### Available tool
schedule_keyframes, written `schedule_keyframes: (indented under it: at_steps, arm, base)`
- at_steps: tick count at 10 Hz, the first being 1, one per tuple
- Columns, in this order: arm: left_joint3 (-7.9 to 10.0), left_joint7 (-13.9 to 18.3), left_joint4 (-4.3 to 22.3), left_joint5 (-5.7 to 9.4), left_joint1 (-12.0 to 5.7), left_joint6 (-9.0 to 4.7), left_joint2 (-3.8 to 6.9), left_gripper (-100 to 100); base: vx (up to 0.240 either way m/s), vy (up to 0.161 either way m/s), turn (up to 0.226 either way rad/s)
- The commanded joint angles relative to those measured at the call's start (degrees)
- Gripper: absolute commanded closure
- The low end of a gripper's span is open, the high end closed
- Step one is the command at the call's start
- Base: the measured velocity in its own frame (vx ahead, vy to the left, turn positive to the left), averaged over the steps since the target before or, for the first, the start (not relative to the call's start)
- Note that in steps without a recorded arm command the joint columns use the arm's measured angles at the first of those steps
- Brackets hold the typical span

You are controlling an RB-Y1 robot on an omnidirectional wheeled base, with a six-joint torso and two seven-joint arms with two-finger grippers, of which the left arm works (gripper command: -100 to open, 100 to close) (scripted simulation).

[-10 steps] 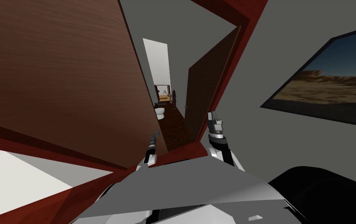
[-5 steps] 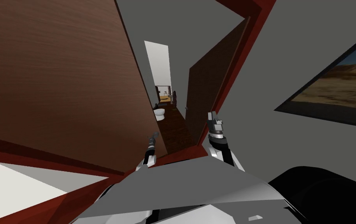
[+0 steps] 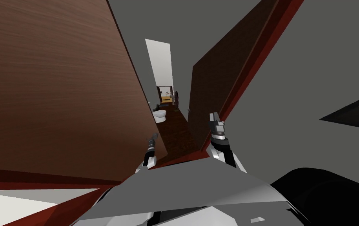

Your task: Push the door open

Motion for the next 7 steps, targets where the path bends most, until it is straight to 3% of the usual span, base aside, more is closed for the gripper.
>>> schedule_keyframes:
  at_steps: [1, 2, 3, 4, 5, 7]
  arm:
    - [1.27, -0.45, -0.65, 0.74, 0.5, -0.06, 0.69, 100]
    - [1.27, -0.45, 0.54, 0.74, 0.5, -0.06, 0.69, 100]
    - [2.39, -0.86, -0.5, 1.46, 0.65, -0.15, 1.01, 100]
    - [2.39, -0.86, -2.24, 1.46, 0.65, -0.15, 1.01, 100]
    - [3.26, -1.17, -0.38, 2.02, 0.76, -0.22, 1.25, 100]
    - [4.13, -1.48, -0.27, 2.57, 0.88, -0.29, 1.49, 100]
  base:
    - [0.197, -0.033, 0.026]
    - [0.135, -0.018, 0.036]
    - [0.182, -0.029, 0.052]
    - [0.151, -0.041, 0.062]
    - [0.155, -0.041, 0.038]
    - [0.179, -0.031, 0.05]
